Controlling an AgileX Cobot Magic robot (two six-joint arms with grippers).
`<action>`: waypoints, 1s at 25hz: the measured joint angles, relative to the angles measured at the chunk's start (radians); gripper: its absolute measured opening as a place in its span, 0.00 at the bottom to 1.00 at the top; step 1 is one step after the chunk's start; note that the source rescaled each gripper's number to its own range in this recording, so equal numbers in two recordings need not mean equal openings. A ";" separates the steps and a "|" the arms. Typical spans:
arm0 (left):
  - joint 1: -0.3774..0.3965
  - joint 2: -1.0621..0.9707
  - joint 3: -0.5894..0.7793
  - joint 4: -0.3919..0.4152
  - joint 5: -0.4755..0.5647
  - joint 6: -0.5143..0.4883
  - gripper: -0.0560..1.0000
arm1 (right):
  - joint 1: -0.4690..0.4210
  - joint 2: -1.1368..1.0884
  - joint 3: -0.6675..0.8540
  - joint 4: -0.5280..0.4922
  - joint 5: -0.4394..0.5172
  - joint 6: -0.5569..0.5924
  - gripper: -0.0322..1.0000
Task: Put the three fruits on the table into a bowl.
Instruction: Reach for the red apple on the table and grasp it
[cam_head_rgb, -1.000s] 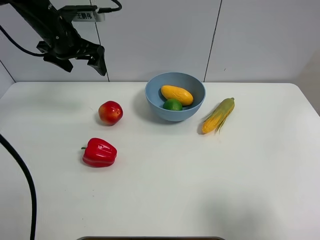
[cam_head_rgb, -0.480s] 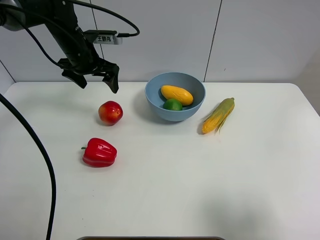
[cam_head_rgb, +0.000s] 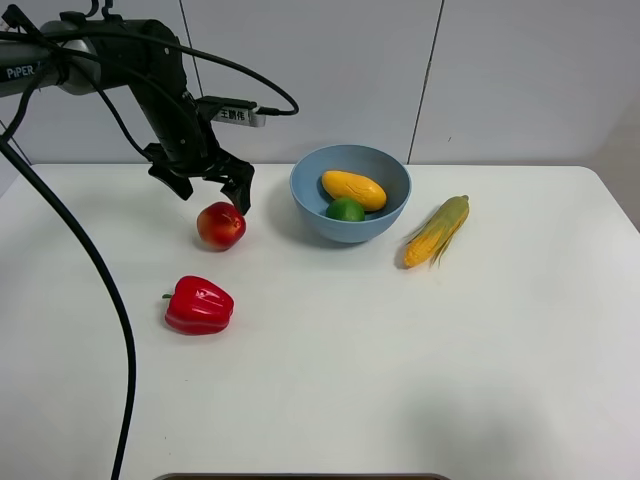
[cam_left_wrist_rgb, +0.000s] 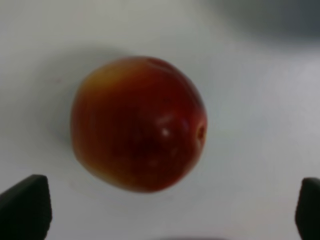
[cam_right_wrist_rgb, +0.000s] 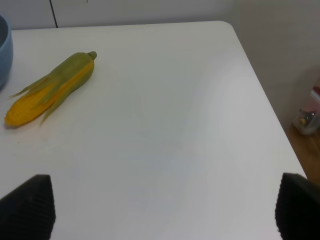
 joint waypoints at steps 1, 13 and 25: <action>0.000 0.008 0.000 0.000 -0.010 0.006 1.00 | 0.000 0.000 0.000 0.000 0.000 0.000 0.70; 0.000 0.084 0.000 0.023 -0.081 0.026 1.00 | 0.000 0.000 0.000 0.000 0.000 0.000 0.70; 0.000 0.128 0.000 0.088 -0.124 0.028 1.00 | 0.000 0.000 0.000 0.000 0.000 0.000 0.70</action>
